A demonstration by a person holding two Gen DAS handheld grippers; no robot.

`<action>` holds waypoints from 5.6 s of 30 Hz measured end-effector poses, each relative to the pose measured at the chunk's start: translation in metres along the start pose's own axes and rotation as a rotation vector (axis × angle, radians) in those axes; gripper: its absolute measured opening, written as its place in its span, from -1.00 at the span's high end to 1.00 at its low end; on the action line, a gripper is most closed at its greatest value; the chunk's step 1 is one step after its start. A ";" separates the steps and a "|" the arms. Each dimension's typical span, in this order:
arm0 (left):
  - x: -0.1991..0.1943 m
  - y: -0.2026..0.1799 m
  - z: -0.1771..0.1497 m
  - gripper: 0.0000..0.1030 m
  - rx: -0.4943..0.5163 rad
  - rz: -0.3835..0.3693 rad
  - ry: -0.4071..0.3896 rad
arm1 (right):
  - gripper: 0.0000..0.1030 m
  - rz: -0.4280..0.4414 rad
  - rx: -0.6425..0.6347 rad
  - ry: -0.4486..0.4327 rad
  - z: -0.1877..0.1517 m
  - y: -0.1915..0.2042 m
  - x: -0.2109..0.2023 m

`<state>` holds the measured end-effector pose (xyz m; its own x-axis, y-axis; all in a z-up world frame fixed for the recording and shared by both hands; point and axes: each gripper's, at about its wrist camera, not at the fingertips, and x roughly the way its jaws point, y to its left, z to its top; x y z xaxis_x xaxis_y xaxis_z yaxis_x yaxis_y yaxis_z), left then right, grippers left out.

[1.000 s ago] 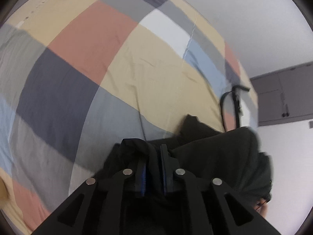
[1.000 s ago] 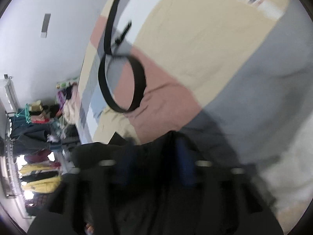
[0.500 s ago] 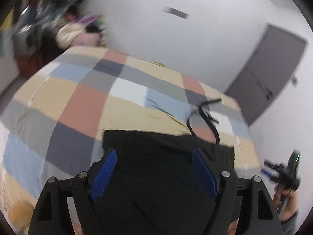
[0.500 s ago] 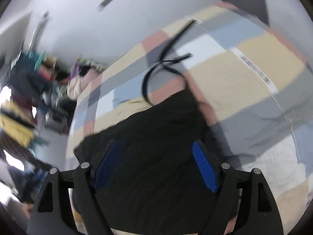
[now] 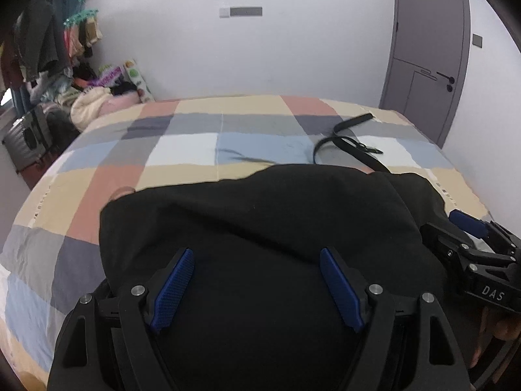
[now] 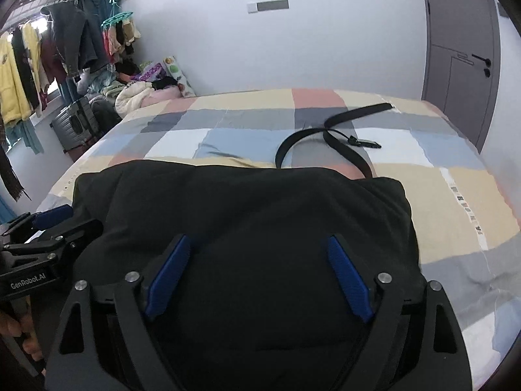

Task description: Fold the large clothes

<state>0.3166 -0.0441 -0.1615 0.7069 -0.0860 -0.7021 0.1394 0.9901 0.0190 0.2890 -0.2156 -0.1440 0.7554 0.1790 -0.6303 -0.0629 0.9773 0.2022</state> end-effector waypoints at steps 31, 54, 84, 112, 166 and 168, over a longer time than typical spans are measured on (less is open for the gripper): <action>0.060 0.028 -0.007 -0.69 -0.048 0.042 0.012 | -1.00 0.020 -0.029 -0.010 -0.002 0.012 0.063; 0.016 0.085 -0.043 -0.71 -0.039 0.201 -0.039 | -1.00 -0.020 -0.061 -0.031 -0.033 -0.051 0.019; -0.145 0.063 -0.034 -0.77 -0.136 0.113 -0.140 | -1.00 -0.038 0.027 -0.191 -0.021 -0.030 -0.121; -0.417 0.002 -0.084 -0.98 -0.078 0.137 -0.428 | -1.00 0.078 -0.046 -0.461 -0.052 0.053 -0.366; -0.331 -0.041 -0.147 -0.98 -0.078 0.066 -0.192 | -1.00 -0.012 -0.020 -0.267 -0.139 0.043 -0.321; -0.331 -0.041 -0.147 -0.98 -0.078 0.068 -0.191 | -1.00 -0.012 -0.020 -0.267 -0.139 0.044 -0.322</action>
<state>-0.0252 -0.0401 -0.0344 0.8322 -0.0310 -0.5536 0.0382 0.9993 0.0015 -0.0477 -0.2142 -0.0366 0.9011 0.1337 -0.4124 -0.0634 0.9817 0.1797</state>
